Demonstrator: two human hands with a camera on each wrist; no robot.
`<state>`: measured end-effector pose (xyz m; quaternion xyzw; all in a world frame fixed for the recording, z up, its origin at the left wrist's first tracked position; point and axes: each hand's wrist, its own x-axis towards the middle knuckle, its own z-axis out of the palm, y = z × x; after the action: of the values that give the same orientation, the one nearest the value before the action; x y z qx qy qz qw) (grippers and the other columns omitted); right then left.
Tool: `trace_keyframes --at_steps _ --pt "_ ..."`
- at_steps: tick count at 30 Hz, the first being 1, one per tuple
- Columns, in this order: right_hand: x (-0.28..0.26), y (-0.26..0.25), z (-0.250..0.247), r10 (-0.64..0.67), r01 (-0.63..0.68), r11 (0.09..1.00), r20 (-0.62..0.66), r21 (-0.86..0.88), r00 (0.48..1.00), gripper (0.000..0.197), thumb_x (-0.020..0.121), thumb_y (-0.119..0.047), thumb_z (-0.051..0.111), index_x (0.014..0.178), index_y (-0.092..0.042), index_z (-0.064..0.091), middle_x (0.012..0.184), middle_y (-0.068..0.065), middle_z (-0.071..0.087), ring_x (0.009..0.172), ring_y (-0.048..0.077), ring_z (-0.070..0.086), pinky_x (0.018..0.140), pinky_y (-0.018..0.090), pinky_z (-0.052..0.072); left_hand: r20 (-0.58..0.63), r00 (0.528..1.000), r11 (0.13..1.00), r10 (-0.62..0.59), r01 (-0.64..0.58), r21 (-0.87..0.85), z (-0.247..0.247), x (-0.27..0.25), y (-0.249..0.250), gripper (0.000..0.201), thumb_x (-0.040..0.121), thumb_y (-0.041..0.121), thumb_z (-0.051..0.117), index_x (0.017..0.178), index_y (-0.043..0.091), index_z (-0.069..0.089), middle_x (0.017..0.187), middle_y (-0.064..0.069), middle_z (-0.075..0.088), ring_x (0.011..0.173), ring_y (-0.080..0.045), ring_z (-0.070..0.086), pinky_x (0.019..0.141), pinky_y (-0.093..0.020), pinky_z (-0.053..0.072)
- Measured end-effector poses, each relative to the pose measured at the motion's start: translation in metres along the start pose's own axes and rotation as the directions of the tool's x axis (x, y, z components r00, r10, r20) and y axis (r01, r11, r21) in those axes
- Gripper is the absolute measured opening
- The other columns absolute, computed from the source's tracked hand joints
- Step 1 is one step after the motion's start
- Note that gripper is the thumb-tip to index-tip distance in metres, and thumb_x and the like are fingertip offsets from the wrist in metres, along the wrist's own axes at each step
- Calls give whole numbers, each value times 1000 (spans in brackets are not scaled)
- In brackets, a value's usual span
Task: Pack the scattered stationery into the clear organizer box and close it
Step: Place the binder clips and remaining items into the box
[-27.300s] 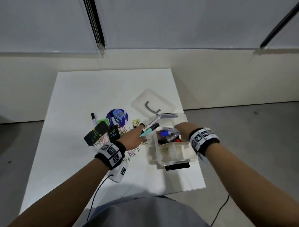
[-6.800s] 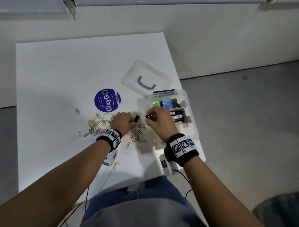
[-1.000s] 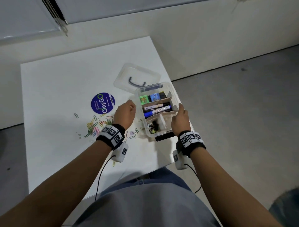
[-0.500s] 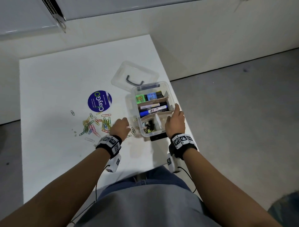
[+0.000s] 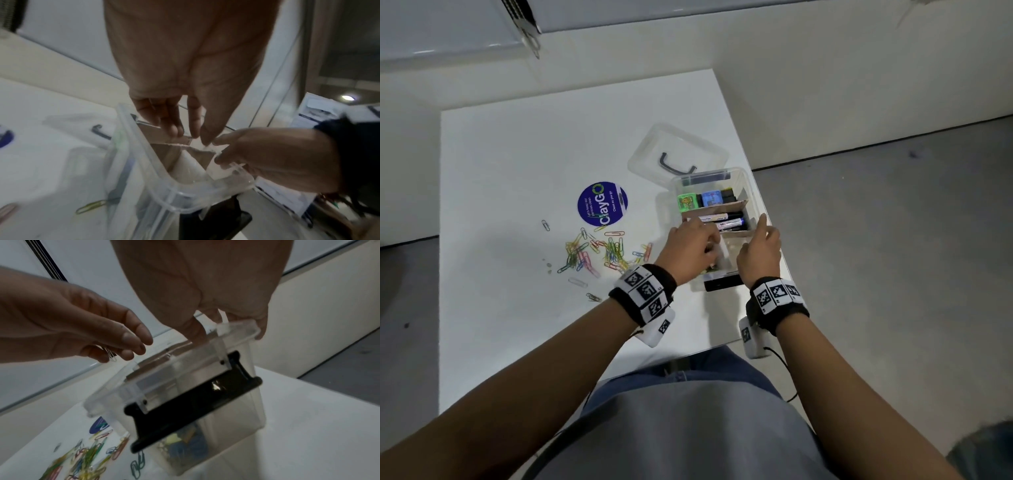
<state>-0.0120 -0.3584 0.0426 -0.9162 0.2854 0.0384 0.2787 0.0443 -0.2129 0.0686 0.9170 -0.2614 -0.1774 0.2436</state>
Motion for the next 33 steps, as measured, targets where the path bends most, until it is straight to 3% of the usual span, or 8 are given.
trace_keyframes --at_steps 6,11,14,18,22,25,29,33 --pt "-36 -67 3 -370 384 915 -123 123 921 62 83 7 49 140 -13 40 145 14 34 132 28 39 111 40 39 -243 913 933 -329 275 -231 -31 -1 -104 25 88 21 60 113 17 59 118 -11 53 100 -27 60 90 -37 49" --pt "-74 -101 71 -489 468 872 195 146 850 61 88 -1 48 147 -9 32 153 19 25 142 33 26 118 41 27 -263 749 792 -609 593 -145 -33 -37 -236 60 88 24 62 141 9 38 148 -21 28 135 -38 35 107 -52 36" --pt "-74 -89 114 -240 285 958 464 -29 853 70 89 -4 44 152 -5 12 157 25 8 146 40 12 120 46 19 -165 756 771 -634 635 -53 -32 -55 -286 77 93 38 56 152 12 15 159 -19 8 146 -37 18 111 -55 27" --pt "-72 -74 144 -25 144 961 447 -236 894 73 92 -8 44 151 -1 2 154 33 8 143 46 16 118 49 21 -99 786 790 -610 613 1 -31 -56 -312 79 96 42 47 154 12 2 162 -16 -3 149 -33 7 115 -55 22" --pt "-78 -88 158 -101 209 964 506 -162 856 75 88 -1 43 152 -2 5 156 28 8 146 41 10 120 46 18 -41 841 840 -539 541 46 -14 -57 -290 70 100 36 42 152 2 9 161 -21 0 149 -37 2 118 -57 14" --pt "-65 -102 153 -171 249 960 436 -128 884 78 85 -3 49 152 -8 10 157 22 15 145 36 19 119 46 21 28 902 902 -430 429 47 5 -67 -258 72 98 39 44 154 14 6 162 -15 -3 149 -34 -2 119 -54 6" --pt "-28 -108 148 -22 87 985 387 -151 922 82 89 -14 46 153 -13 -5 160 20 -7 147 39 1 120 51 11 16 942 941 -336 335 53 -6 -43 -250 76 94 40 54 153 21 10 161 -17 4 148 -36 11 116 -57 23" --pt "-27 -112 168 -87 181 968 451 -171 888 69 96 -23 42 152 -6 6 159 24 3 148 39 2 120 50 12 109 923 919 -369 346 189 -27 0 -257 74 96 44 48 154 25 5 162 -11 -3 149 -33 6 114 -61 24"
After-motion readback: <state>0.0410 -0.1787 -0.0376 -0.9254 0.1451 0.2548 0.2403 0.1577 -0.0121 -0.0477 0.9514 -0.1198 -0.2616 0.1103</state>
